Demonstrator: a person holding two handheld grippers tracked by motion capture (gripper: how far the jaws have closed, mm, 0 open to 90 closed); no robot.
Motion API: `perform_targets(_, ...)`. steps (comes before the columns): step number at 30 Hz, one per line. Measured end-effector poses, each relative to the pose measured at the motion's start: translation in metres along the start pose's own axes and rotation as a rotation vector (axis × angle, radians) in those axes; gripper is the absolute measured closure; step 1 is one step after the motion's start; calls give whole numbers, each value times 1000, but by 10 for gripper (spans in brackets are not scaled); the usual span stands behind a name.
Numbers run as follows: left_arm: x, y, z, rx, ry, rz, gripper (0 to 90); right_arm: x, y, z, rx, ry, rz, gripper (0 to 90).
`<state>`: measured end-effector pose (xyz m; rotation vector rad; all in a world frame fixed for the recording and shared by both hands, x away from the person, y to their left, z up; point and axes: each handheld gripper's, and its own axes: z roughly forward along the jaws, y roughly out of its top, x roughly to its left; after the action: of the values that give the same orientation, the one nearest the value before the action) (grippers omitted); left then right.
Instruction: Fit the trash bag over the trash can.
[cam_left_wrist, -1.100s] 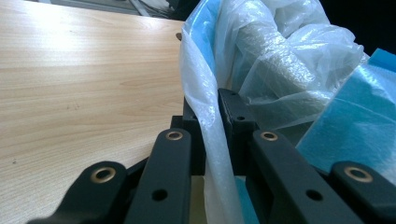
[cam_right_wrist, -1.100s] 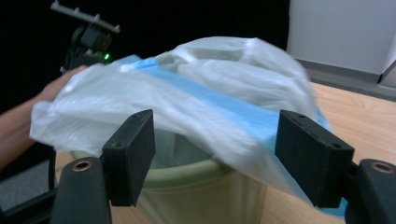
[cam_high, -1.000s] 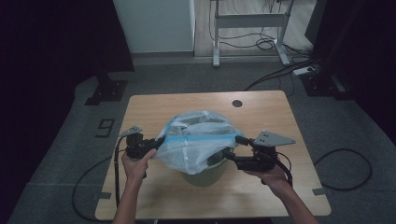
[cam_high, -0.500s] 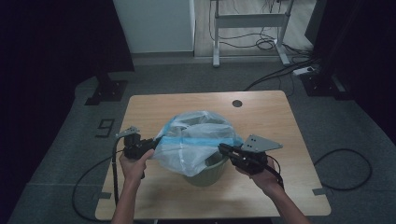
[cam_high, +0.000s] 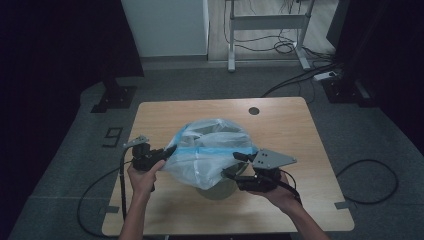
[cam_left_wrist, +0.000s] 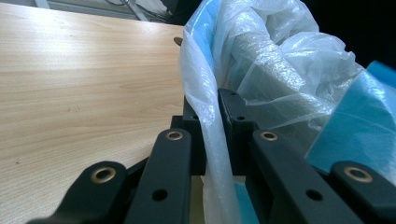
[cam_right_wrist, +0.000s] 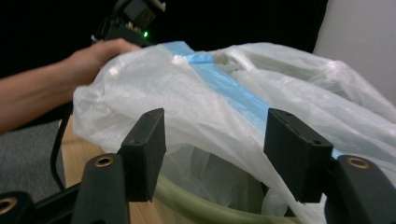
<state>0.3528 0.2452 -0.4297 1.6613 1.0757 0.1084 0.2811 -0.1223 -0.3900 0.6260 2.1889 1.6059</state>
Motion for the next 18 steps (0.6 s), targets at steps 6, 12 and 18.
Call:
perform_targets(6, 0, 0, 0, 0, 0, -2, 817, 1, -1, 6, 23, -15, -6, 365)
perform_targets(12, 0, 0, 1, 1, 0, -4, 816, -1, -2, 9, 41, -59, -12, 548)
perform_targets(18, 0, 0, 2, 0, -3, -6, 817, -3, -2, 11, 69, -73, -1, 784)
